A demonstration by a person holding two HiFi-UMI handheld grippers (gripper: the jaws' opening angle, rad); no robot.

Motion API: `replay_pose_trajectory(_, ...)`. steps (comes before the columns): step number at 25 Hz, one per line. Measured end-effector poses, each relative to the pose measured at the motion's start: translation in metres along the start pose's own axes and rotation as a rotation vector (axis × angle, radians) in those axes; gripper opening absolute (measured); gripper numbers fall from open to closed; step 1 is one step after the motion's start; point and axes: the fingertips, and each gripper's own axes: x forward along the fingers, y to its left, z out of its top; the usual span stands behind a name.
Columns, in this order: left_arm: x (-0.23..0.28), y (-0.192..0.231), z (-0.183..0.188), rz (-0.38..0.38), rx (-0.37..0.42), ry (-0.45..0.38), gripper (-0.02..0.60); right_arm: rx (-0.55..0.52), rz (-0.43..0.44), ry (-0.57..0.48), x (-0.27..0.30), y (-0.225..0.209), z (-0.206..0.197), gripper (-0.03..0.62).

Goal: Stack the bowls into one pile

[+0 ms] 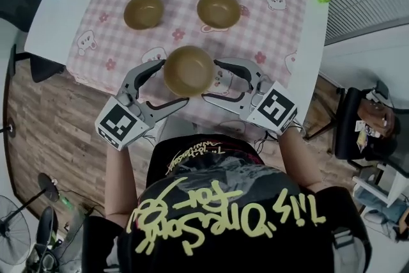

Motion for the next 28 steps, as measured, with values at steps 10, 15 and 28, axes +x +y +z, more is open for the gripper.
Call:
replay_pose_trajectory(10, -0.033, 0.018, 0.03, 0.022, 0.047, -0.02, 0.413, -0.077, -0.02, -0.029, 0.013, 0.0, 0.049, 0.314)
replay_pose_trajectory(15, -0.04, 0.046, 0.033, -0.02, 0.08, -0.027, 0.413, -0.076, -0.071, -0.039, 0.032, -0.014, 0.062, 0.314)
replay_pose_trajectory(28, -0.065, 0.126, 0.035, -0.103, 0.112, -0.042, 0.413, -0.084, -0.183, -0.02, 0.096, -0.052, 0.096, 0.314)
